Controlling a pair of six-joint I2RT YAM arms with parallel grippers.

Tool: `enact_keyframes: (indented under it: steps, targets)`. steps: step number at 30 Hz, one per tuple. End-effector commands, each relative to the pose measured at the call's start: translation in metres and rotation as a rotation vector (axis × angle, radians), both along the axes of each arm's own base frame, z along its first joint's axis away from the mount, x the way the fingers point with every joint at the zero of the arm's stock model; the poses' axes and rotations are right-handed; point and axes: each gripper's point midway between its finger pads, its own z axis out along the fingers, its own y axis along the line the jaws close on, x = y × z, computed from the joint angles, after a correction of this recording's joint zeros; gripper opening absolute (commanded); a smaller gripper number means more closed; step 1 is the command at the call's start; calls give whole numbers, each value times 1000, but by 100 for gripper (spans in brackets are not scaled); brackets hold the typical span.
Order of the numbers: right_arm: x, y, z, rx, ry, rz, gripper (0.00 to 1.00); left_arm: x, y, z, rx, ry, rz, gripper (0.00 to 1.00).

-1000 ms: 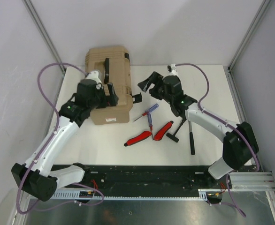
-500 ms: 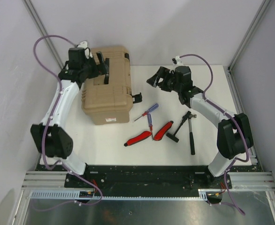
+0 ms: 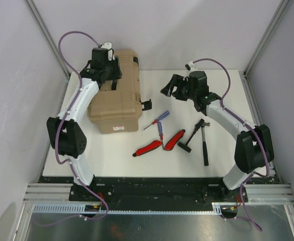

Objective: Pack the tool kit

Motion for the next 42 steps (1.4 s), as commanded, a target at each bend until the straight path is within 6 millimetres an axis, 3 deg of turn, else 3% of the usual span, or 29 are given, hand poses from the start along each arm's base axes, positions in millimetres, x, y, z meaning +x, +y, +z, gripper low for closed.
enact_keyframes:
  steps: [1,5,7,12,17,22,23,27,28,30,33,37,39,42]
  targets:
    - [-8,-7,40,-11,-79,-17,78,-1,-11,4,95,-48,-74,40]
    - [-13,-7,41,-16,-84,-29,77,-13,-22,-5,175,-39,-138,9]
    - [-14,-8,42,-9,-82,-36,77,-20,-28,-8,209,-37,-185,2]
    - [-15,-5,44,28,-64,-57,77,-47,-46,-5,221,-55,-354,0]
    - [-6,0,29,114,26,-105,79,-72,-49,3,158,-54,-367,0]
    - [9,12,23,300,60,-99,89,-99,-53,6,67,-32,-364,0]
    - [13,13,24,344,58,-96,91,-102,-51,7,57,-30,-352,7]
    - [29,21,19,517,68,-69,99,-103,-46,23,34,-57,-295,82]
    - [32,24,16,559,80,-60,99,-101,-45,32,27,-75,-277,90]
    - [40,31,10,645,99,-48,99,-96,-42,53,16,-119,-246,97]
    - [48,38,8,769,103,-42,99,-91,-34,88,4,-194,-186,99]
    - [62,39,-3,918,123,-74,99,-90,-5,117,-28,-251,-39,99]
    - [67,38,-10,999,129,-93,99,-94,25,118,-74,-247,128,99]
    - [73,37,-19,1100,143,-128,99,-101,65,87,-182,-175,319,99]
